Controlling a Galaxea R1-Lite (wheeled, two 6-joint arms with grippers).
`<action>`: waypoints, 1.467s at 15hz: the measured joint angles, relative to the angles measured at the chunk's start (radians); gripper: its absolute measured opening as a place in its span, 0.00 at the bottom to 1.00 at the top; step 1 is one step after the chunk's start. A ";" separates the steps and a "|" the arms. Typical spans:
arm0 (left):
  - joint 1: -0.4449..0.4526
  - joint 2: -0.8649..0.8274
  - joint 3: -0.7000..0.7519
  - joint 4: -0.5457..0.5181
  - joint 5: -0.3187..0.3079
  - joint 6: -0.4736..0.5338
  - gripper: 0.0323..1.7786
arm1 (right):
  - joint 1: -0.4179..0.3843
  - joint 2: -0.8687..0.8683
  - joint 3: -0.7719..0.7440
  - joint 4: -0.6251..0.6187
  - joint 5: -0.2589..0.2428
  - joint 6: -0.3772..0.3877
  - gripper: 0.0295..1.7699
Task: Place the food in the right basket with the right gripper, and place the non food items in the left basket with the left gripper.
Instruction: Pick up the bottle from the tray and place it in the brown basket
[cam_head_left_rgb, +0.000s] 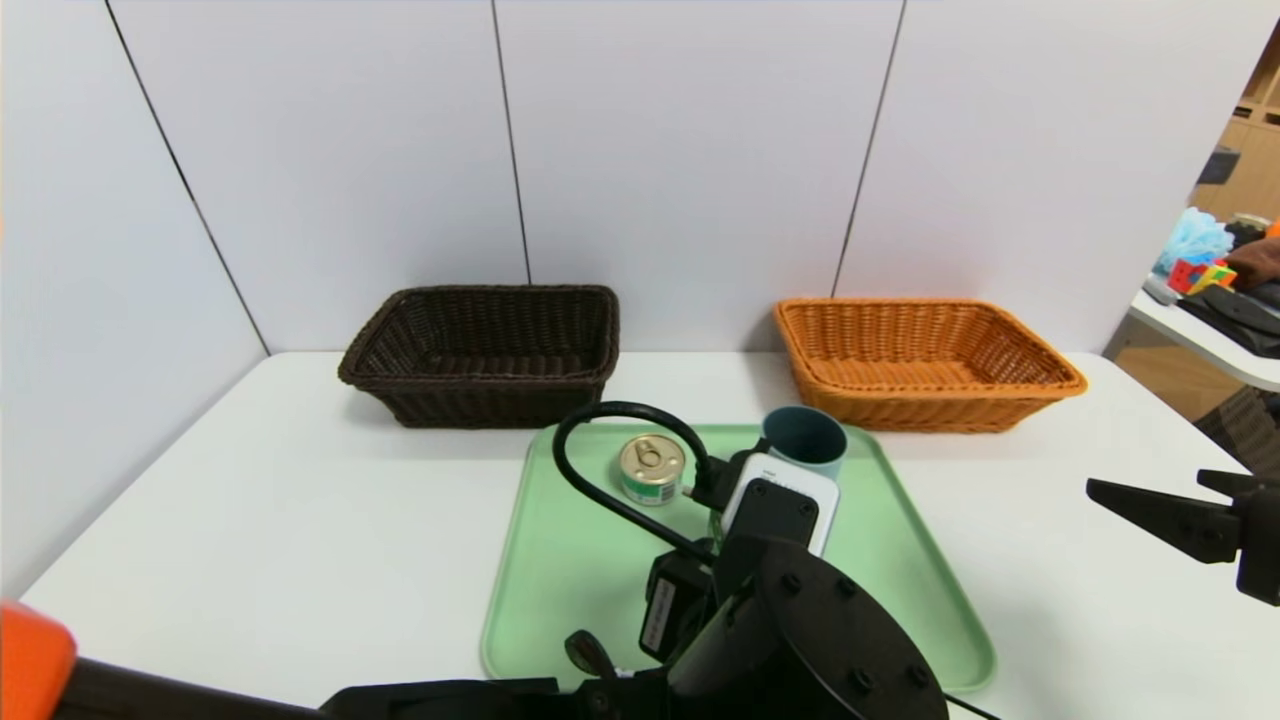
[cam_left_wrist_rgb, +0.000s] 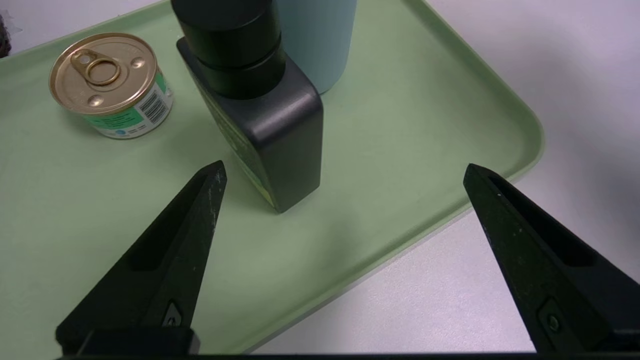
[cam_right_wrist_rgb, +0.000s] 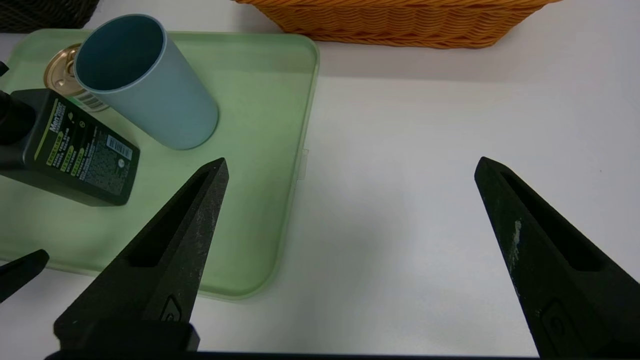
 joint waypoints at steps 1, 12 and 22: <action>-0.002 0.013 0.000 -0.019 0.002 0.003 0.95 | 0.000 -0.001 0.001 0.000 0.000 -0.001 0.96; -0.003 0.092 0.013 -0.150 0.092 0.104 0.95 | 0.001 -0.007 0.003 0.001 0.002 -0.002 0.96; 0.046 0.164 0.016 -0.413 0.143 0.240 0.95 | 0.001 -0.008 0.010 0.000 0.002 -0.003 0.96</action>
